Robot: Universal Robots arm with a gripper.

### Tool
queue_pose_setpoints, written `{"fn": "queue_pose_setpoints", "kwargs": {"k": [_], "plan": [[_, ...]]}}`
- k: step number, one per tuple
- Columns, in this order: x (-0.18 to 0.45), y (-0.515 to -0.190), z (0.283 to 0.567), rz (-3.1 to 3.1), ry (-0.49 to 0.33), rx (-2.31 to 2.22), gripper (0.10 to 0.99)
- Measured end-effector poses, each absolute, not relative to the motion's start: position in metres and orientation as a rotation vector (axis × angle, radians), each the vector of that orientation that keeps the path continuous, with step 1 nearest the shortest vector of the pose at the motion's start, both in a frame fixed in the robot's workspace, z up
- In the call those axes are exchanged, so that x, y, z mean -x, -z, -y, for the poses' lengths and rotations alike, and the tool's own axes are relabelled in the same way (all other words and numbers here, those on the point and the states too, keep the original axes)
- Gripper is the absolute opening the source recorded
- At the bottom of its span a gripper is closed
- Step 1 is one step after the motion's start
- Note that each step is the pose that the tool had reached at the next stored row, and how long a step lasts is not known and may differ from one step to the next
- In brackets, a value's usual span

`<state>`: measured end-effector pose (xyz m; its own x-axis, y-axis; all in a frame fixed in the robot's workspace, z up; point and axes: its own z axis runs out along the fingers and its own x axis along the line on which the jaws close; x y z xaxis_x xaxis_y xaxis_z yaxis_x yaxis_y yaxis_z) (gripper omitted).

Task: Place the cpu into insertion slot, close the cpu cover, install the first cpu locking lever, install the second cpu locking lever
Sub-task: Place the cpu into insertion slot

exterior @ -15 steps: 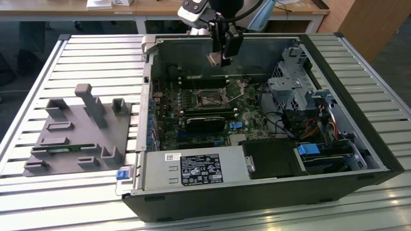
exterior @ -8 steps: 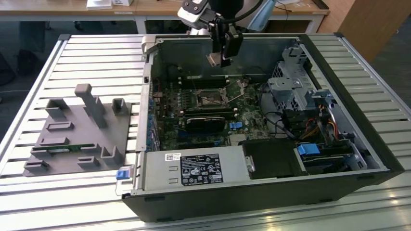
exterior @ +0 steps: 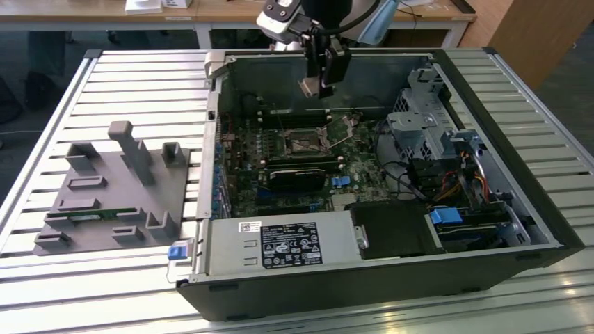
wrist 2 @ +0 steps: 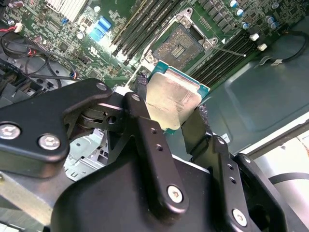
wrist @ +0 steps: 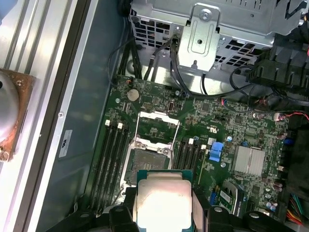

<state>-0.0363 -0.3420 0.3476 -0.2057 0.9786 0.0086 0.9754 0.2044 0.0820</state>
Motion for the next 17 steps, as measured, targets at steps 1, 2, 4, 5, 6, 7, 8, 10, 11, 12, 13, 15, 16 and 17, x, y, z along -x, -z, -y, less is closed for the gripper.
{"fn": "queue_pose_setpoints", "kwargs": {"k": [1,2,4,5,6,7,8,10,11,12,13,15,16,17], "plan": [[0.0364,-0.3472,0.3421,-2.402,-0.106,-1.951,0.537],[0.0363,-0.3469,0.342,-2.402,-0.106,-1.951,0.537],[0.0364,-0.3462,0.3421,-2.401,-0.105,-1.951,0.537],[0.0364,-0.3458,0.342,-2.4,-0.105,-1.951,0.537],[0.0363,-0.3454,0.342,-2.4,-0.104,-1.951,0.537],[0.0364,-0.3449,0.3421,-2.4,-0.104,-1.952,0.537],[0.0364,-0.3444,0.3421,-2.4,-0.104,-1.952,0.537],[0.0363,-0.3433,0.342,-2.399,-0.103,-1.952,0.537],[0.0363,-0.3428,0.342,-2.399,-0.103,-1.952,0.537],[0.0363,-0.3423,0.342,-2.399,-0.103,-1.952,0.537],[0.0363,-0.3418,0.3421,-2.399,-0.103,-1.952,0.537],[0.0364,-0.3409,0.342,-2.398,-0.101,-1.953,0.537],[0.0364,-0.3405,0.342,-2.398,-0.101,-1.954,0.537],[0.0364,-0.3401,0.342,-2.398,-0.1,-1.954,0.537]]}}
